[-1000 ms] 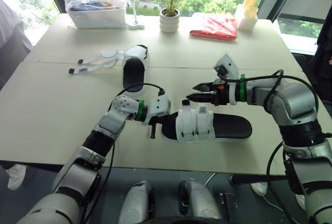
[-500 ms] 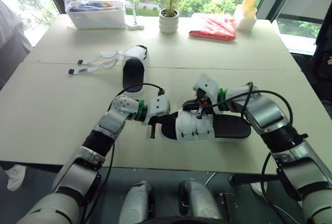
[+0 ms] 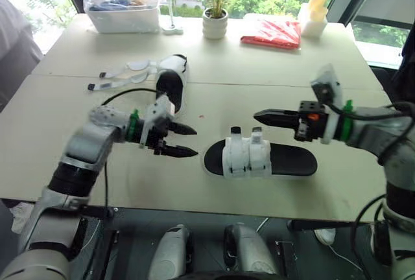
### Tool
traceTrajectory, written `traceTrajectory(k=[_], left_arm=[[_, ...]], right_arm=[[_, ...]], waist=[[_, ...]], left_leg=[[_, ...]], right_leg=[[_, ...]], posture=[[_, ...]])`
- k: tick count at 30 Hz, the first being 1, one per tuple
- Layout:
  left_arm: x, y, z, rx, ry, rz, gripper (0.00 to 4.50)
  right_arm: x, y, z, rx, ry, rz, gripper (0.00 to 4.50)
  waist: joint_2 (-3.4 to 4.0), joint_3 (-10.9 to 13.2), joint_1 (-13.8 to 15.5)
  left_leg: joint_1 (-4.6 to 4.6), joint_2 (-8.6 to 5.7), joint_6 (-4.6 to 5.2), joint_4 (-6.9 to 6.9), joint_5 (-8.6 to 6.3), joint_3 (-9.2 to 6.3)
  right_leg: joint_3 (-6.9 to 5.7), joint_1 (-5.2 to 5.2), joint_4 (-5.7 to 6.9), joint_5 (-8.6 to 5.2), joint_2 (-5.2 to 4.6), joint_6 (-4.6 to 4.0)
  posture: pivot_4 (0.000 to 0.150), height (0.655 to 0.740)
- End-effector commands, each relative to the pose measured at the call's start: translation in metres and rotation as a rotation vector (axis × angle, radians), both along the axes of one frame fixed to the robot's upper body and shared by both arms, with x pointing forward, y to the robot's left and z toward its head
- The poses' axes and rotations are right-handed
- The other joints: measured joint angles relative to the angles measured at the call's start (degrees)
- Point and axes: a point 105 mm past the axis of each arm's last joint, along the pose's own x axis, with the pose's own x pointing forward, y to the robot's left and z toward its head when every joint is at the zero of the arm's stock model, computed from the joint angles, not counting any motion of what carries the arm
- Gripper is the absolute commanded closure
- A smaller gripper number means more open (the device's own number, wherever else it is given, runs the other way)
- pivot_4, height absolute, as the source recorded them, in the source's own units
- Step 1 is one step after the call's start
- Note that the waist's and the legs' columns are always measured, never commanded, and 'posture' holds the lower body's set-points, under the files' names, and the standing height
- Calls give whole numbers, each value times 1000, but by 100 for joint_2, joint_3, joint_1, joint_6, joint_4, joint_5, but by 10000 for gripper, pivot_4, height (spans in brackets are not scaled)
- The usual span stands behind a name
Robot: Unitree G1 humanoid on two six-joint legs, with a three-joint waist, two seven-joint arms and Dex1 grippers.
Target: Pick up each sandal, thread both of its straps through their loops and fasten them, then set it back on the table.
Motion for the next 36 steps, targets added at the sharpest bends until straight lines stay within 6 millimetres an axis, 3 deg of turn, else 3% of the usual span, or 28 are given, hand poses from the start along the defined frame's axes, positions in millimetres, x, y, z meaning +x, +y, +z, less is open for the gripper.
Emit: traceTrajectory(k=[1,5,6,10,17,20,23,27,30,33,36], left_arm=[[-13,13,35,-51,-12,-22,0],[-12,12,38,-52,-19,-7,0],[-11,11,37,-46,-31,-2,0],[-10,8,35,-32,-48,-9,0],[-9,4,32,-21,-62,-25,0],[-9,4,30,-12,-72,-29,0],[-8,4,30,-15,-74,-26,0],[-3,4,28,-10,-97,-14,0],[-1,3,28,-13,-106,-13,0],[6,-1,32,-41,-122,19,0],[10,-3,34,-59,-133,43,0]], right_arm=[[-19,-22,-19,-19,58,-59,23199],[-18,-29,-46,-41,106,-99,2350],[-15,-29,-53,-51,106,-105,497],[-3,-9,-69,13,129,-84,497],[12,27,-79,68,119,-27,497],[13,31,-81,92,112,-27,8551],[6,34,-79,115,137,-1,22535],[-1,43,-63,199,134,47,42356],[4,44,-45,267,110,24,43787],[43,26,-10,411,-11,-220,43787],[79,4,2,446,-76,-507,43787]], waist=[[3,1,-24],[7,3,-52],[5,4,-52],[6,10,-40],[3,16,-20],[2,16,-13],[2,16,-26],[3,17,-27],[3,17,-24],[9,21,-34],[11,20,-39]], left_leg=[[-3,0,1,-1,-1,0],[6,-1,4,6,0,17],[15,-1,0,8,3,18],[65,1,-6,2,7,18],[62,1,-4,3,6,21],[62,0,-4,5,6,21],[62,0,-4,5,6,21],[64,1,-4,4,6,20],[64,1,-3,5,6,20],[64,1,-4,6,6,20],[67,1,-10,6,10,21]], right_leg=[[0,0,-5,0,0,0],[5,4,-4,-2,0,-2],[5,10,2,-3,0,-3],[5,48,8,-14,7,-19],[5,49,7,-5,10,-2],[5,51,7,-5,10,-2],[5,53,5,-5,10,-2],[5,52,7,-4,10,0],[5,53,8,-3,10,0],[5,53,8,-3,10,0],[10,50,13,-3,10,0]], posture=[[1500,7241],[1500,7241],[1500,7241],[1500,7241],[1500,7241],[1500,7241],[1500,7241],[1500,7241],[1500,7241],[1500,7241],[1500,7241]])
